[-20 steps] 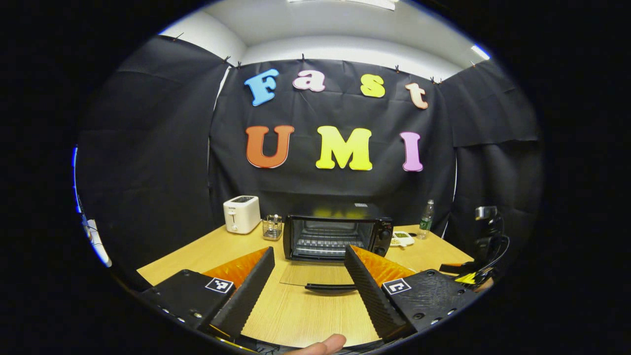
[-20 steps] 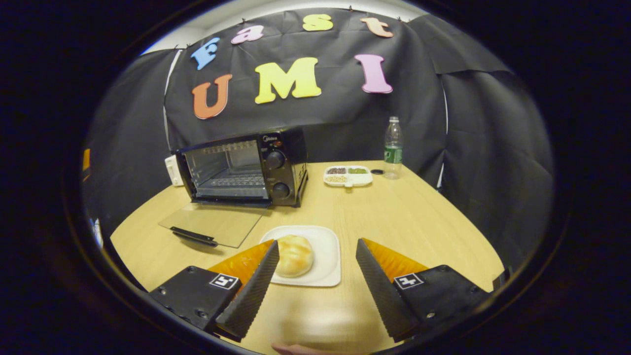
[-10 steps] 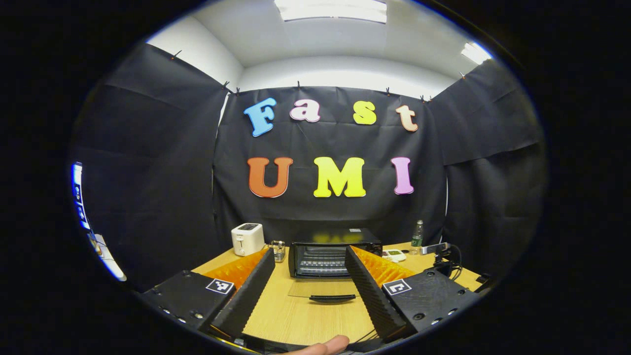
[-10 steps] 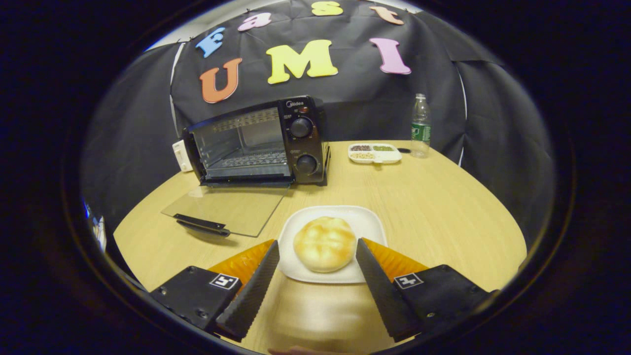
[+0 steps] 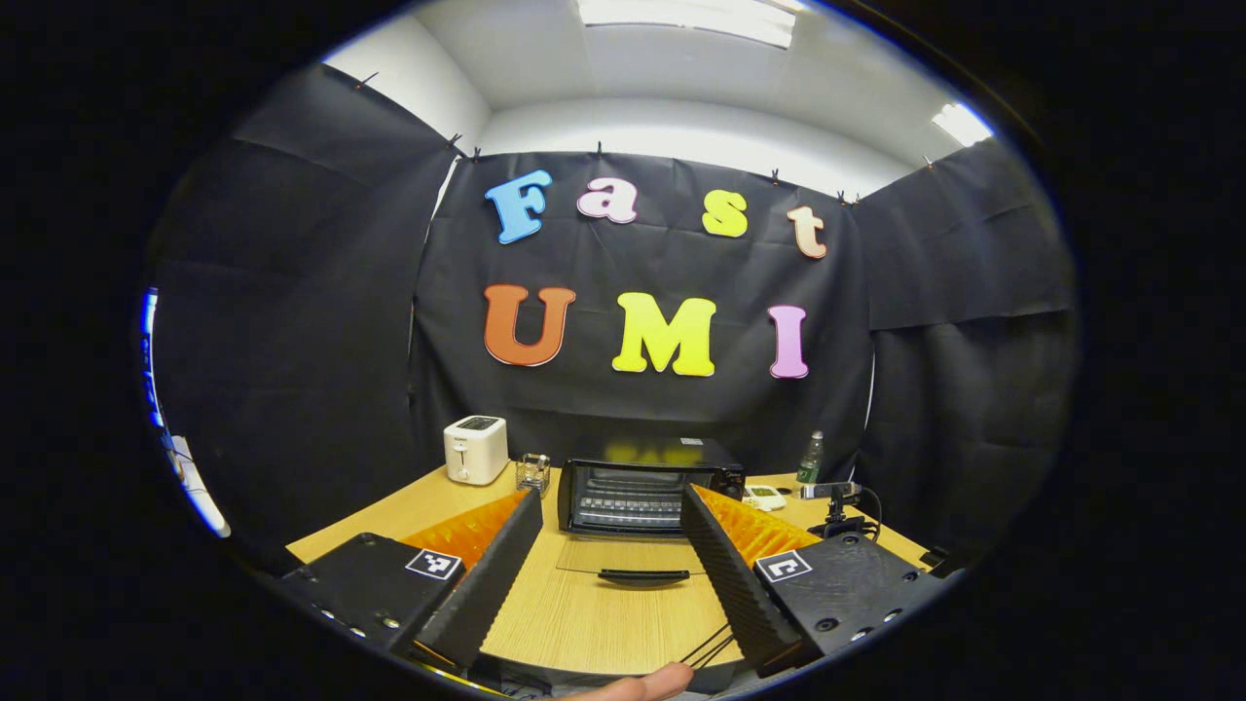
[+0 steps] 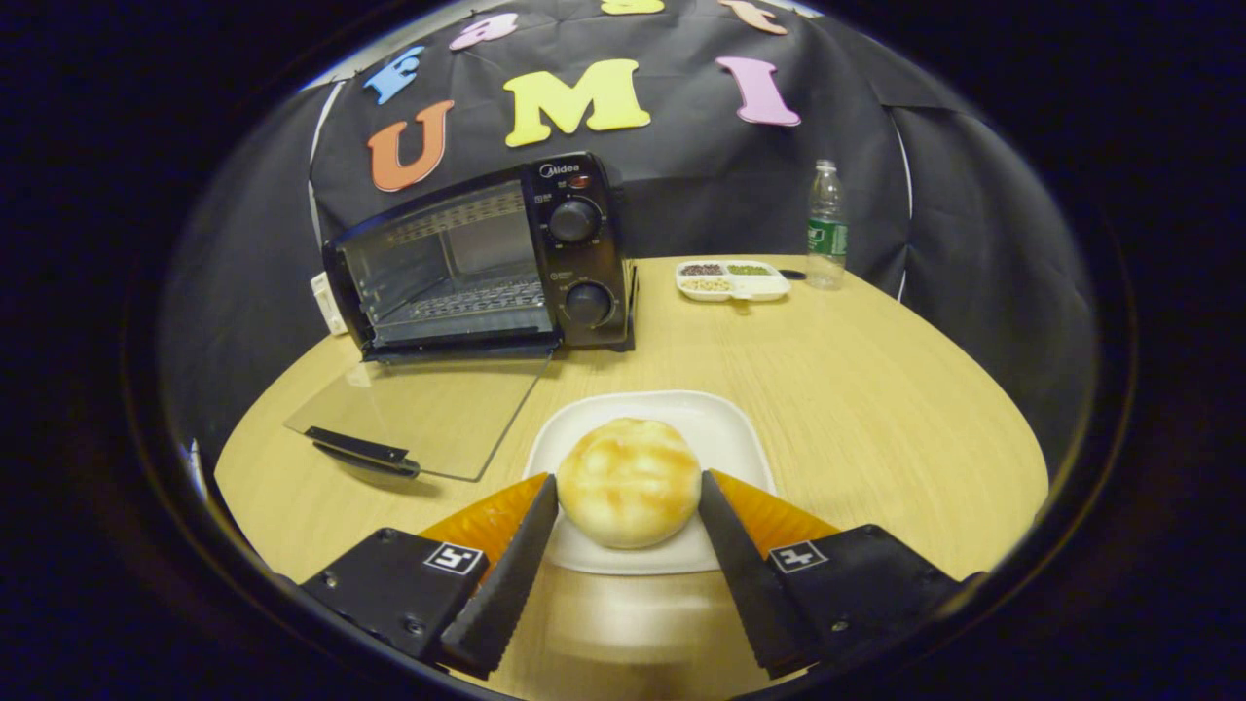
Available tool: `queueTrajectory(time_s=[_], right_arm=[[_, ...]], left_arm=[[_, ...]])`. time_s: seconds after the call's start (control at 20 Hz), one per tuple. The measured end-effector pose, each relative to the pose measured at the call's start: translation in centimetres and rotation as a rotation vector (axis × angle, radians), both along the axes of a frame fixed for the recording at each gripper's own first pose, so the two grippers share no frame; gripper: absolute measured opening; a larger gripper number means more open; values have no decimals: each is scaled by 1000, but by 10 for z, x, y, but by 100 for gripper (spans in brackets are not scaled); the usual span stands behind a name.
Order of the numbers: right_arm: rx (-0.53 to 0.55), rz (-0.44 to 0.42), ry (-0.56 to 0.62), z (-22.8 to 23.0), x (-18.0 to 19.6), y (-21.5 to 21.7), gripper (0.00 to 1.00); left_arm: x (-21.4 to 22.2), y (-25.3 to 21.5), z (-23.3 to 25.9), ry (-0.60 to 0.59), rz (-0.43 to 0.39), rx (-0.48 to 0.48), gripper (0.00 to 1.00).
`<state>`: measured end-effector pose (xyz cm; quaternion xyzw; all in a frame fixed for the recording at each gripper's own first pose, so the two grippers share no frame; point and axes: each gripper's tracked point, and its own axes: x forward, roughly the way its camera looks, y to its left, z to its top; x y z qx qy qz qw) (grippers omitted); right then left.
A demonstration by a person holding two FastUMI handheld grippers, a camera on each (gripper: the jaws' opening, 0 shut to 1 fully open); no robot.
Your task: Open the electric oven with the left hand, put the food in, and close the electric oven.
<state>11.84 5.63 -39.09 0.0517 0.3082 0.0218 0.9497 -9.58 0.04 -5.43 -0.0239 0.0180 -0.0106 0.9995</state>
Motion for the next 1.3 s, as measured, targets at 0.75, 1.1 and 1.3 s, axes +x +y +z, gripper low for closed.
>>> queueTrajectory(time_s=[0.75,1.1,1.3], right_arm=[[105,10,-220,70,-9,25,70],[517,-29,-362,112,21,87,69],[718,-71,-273,105,48,133,68]], left_arm=[[-7,18,3,-38,19,3,94],[-14,33,24,-109,9,42,94],[-10,41,16,-96,10,80,94]])
